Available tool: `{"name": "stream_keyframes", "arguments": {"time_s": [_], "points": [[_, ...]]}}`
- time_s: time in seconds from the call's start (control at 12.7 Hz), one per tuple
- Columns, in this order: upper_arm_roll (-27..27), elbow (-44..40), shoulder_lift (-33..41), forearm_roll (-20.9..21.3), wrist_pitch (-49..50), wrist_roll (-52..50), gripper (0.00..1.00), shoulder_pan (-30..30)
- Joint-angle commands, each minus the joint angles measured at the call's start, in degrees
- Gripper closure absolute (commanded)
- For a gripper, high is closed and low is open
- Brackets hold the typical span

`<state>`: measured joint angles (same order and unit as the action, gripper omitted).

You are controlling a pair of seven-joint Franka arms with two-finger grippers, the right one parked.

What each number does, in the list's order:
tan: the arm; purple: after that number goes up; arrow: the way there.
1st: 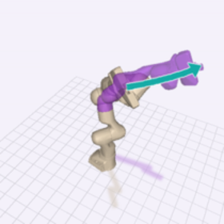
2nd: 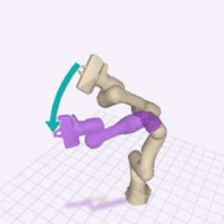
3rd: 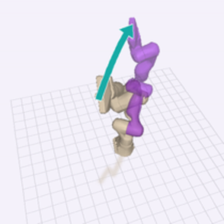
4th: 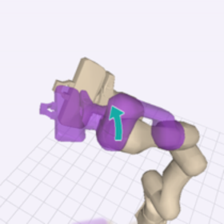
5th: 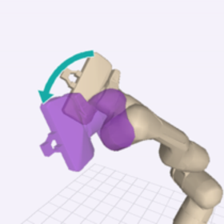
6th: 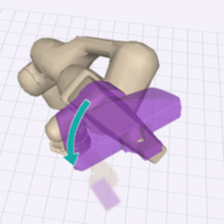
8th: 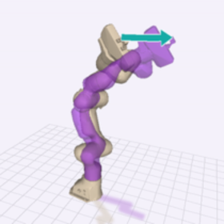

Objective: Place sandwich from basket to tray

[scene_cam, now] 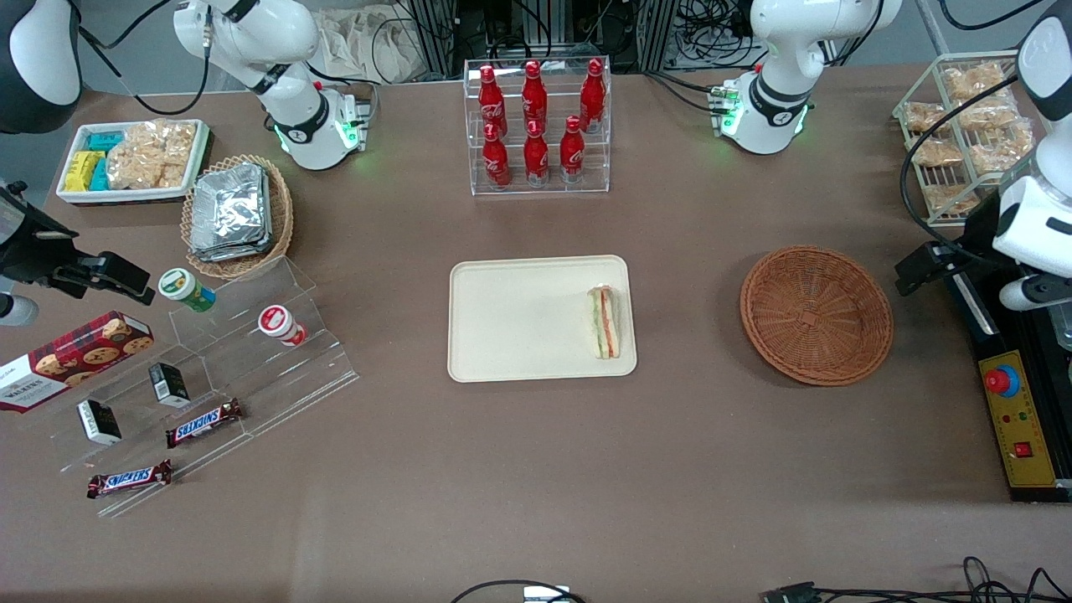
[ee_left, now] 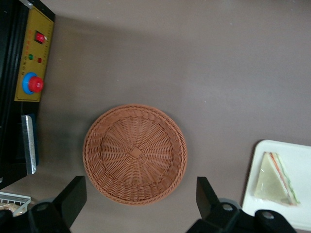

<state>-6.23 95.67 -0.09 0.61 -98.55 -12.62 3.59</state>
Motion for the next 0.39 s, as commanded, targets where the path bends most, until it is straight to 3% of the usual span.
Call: {"name": "stream_keyframes", "arguments": {"time_s": [0.0, 0.32], "points": [[0.8, 0.4, 1.2, -1.5, 1.3, 3.6, 0.00, -1.1], [0.8, -1.2, 0.5, -1.0, 2.6, 3.8, 0.00, -0.6]]}}
